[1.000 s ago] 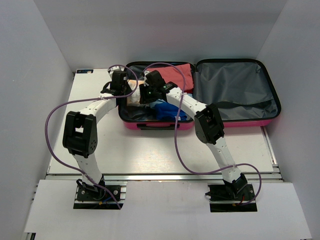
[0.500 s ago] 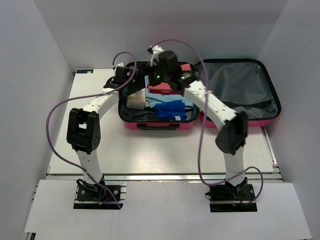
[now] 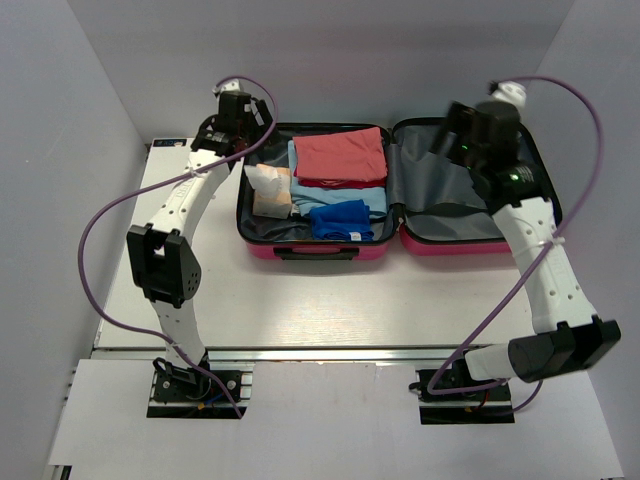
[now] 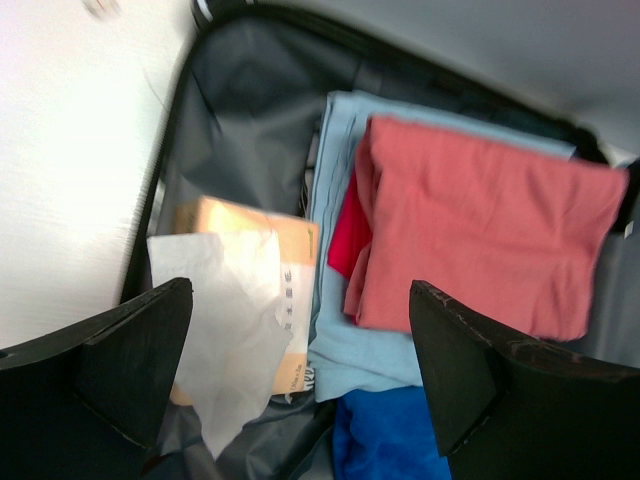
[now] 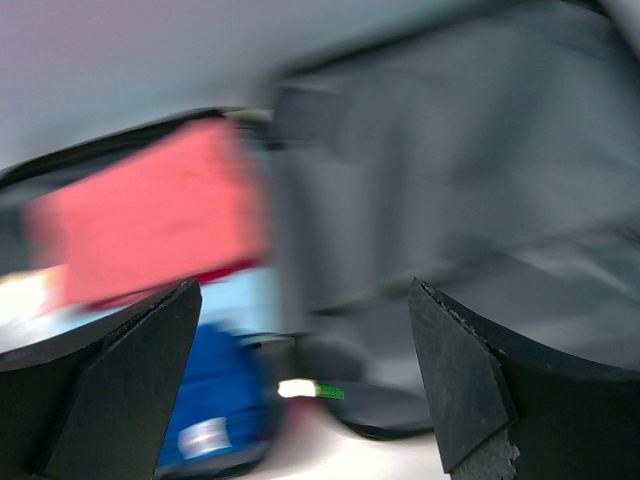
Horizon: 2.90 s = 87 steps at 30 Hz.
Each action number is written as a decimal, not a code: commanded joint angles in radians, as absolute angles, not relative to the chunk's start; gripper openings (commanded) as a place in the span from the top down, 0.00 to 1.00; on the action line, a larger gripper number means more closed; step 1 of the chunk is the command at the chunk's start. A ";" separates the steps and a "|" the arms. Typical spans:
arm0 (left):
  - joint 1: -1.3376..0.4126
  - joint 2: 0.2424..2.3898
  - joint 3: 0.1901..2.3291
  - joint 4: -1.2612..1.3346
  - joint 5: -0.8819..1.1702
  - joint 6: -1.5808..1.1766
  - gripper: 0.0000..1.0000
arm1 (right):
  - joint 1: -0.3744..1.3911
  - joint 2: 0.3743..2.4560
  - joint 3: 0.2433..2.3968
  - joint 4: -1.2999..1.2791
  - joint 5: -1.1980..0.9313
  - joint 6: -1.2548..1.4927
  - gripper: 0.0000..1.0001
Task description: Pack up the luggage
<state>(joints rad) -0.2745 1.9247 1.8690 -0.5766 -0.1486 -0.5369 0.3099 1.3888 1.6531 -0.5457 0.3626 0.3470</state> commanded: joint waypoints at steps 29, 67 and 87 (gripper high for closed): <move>-0.101 1.396 0.965 -0.351 0.073 -0.509 0.02 | -0.551 1.522 1.193 -0.503 0.255 0.471 0.12; -0.120 1.477 1.039 -0.436 0.078 -0.569 0.07 | -0.433 1.531 1.040 -0.385 0.210 0.712 0.24; -0.138 1.628 0.966 -0.267 0.264 -0.578 1.00 | -0.092 1.385 1.345 -0.483 0.419 0.364 1.00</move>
<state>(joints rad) -0.1230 1.5688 1.0080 -0.3809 0.1257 -0.5602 -0.2203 1.5013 1.2404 -0.5903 0.4709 0.5915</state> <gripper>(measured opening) 0.268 0.150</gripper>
